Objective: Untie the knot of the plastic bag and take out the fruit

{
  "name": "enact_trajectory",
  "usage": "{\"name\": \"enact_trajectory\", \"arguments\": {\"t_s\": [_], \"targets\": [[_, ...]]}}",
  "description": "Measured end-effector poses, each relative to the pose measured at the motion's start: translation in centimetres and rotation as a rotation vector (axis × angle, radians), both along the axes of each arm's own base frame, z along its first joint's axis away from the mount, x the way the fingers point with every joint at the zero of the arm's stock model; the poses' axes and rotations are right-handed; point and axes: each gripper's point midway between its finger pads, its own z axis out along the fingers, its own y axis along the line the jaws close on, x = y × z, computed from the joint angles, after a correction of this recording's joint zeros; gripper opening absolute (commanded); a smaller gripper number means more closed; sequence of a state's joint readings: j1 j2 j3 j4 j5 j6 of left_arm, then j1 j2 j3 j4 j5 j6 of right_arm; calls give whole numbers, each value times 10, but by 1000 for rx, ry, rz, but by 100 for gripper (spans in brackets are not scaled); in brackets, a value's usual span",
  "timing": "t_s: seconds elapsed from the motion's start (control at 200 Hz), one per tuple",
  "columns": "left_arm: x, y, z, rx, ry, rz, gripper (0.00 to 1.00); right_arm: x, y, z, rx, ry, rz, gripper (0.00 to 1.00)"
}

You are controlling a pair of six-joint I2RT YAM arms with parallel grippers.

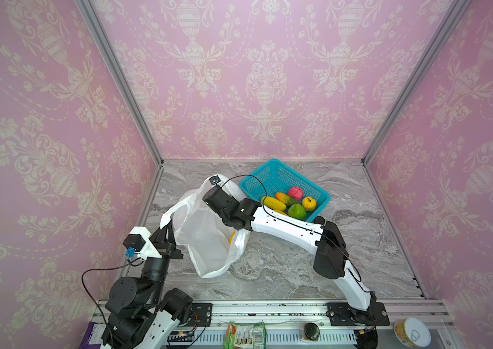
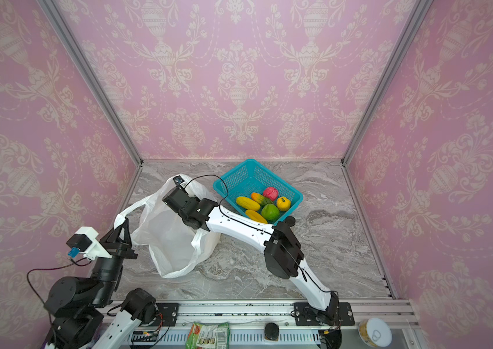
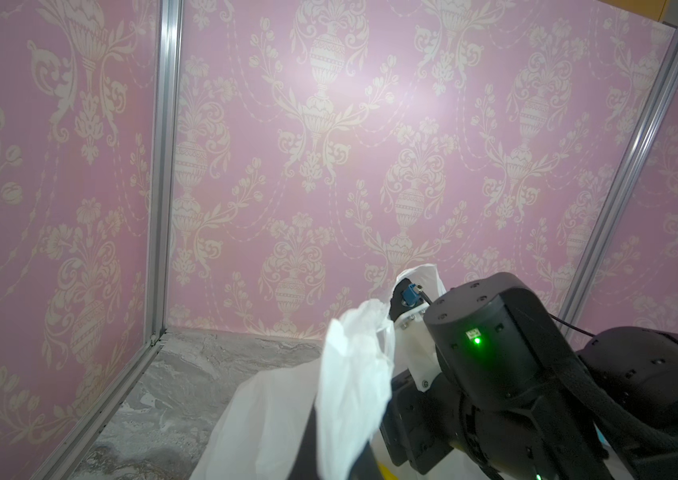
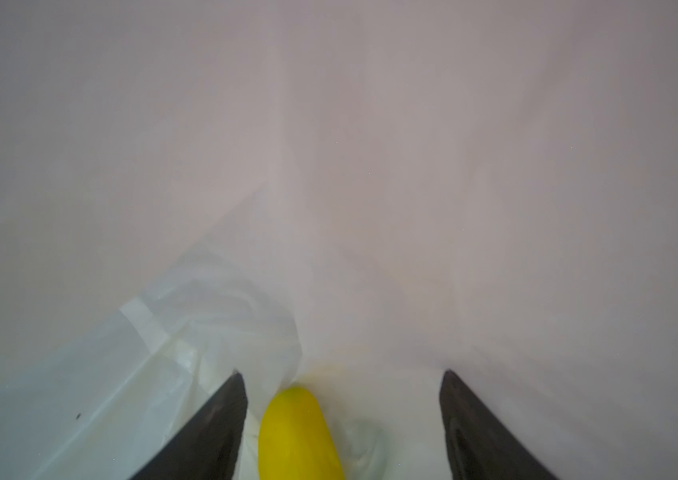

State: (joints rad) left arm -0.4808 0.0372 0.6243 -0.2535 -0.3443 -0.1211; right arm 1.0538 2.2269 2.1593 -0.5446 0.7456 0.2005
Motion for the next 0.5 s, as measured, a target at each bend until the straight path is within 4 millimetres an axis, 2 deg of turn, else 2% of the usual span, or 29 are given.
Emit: {"name": "enact_trajectory", "arguments": {"t_s": [0.095,0.195,0.255,0.38,0.495], "targets": [[-1,-2,1,2,0,-17,0,3,-1,14,12,-24,-8,77],[0,-5,-3,7,14,-28,0,4,-4,11,-1,-24,-15,80],[0,-6,-4,6,19,-35,0,-1,-11,-4,-27,-4,-17,83],[1,-10,-8,-3,29,-58,0,-21,-27,-53,-106,60,-1,84],[6,-17,-20,-4,59,-86,0,-49,-20,-88,-170,93,51,87]]}}
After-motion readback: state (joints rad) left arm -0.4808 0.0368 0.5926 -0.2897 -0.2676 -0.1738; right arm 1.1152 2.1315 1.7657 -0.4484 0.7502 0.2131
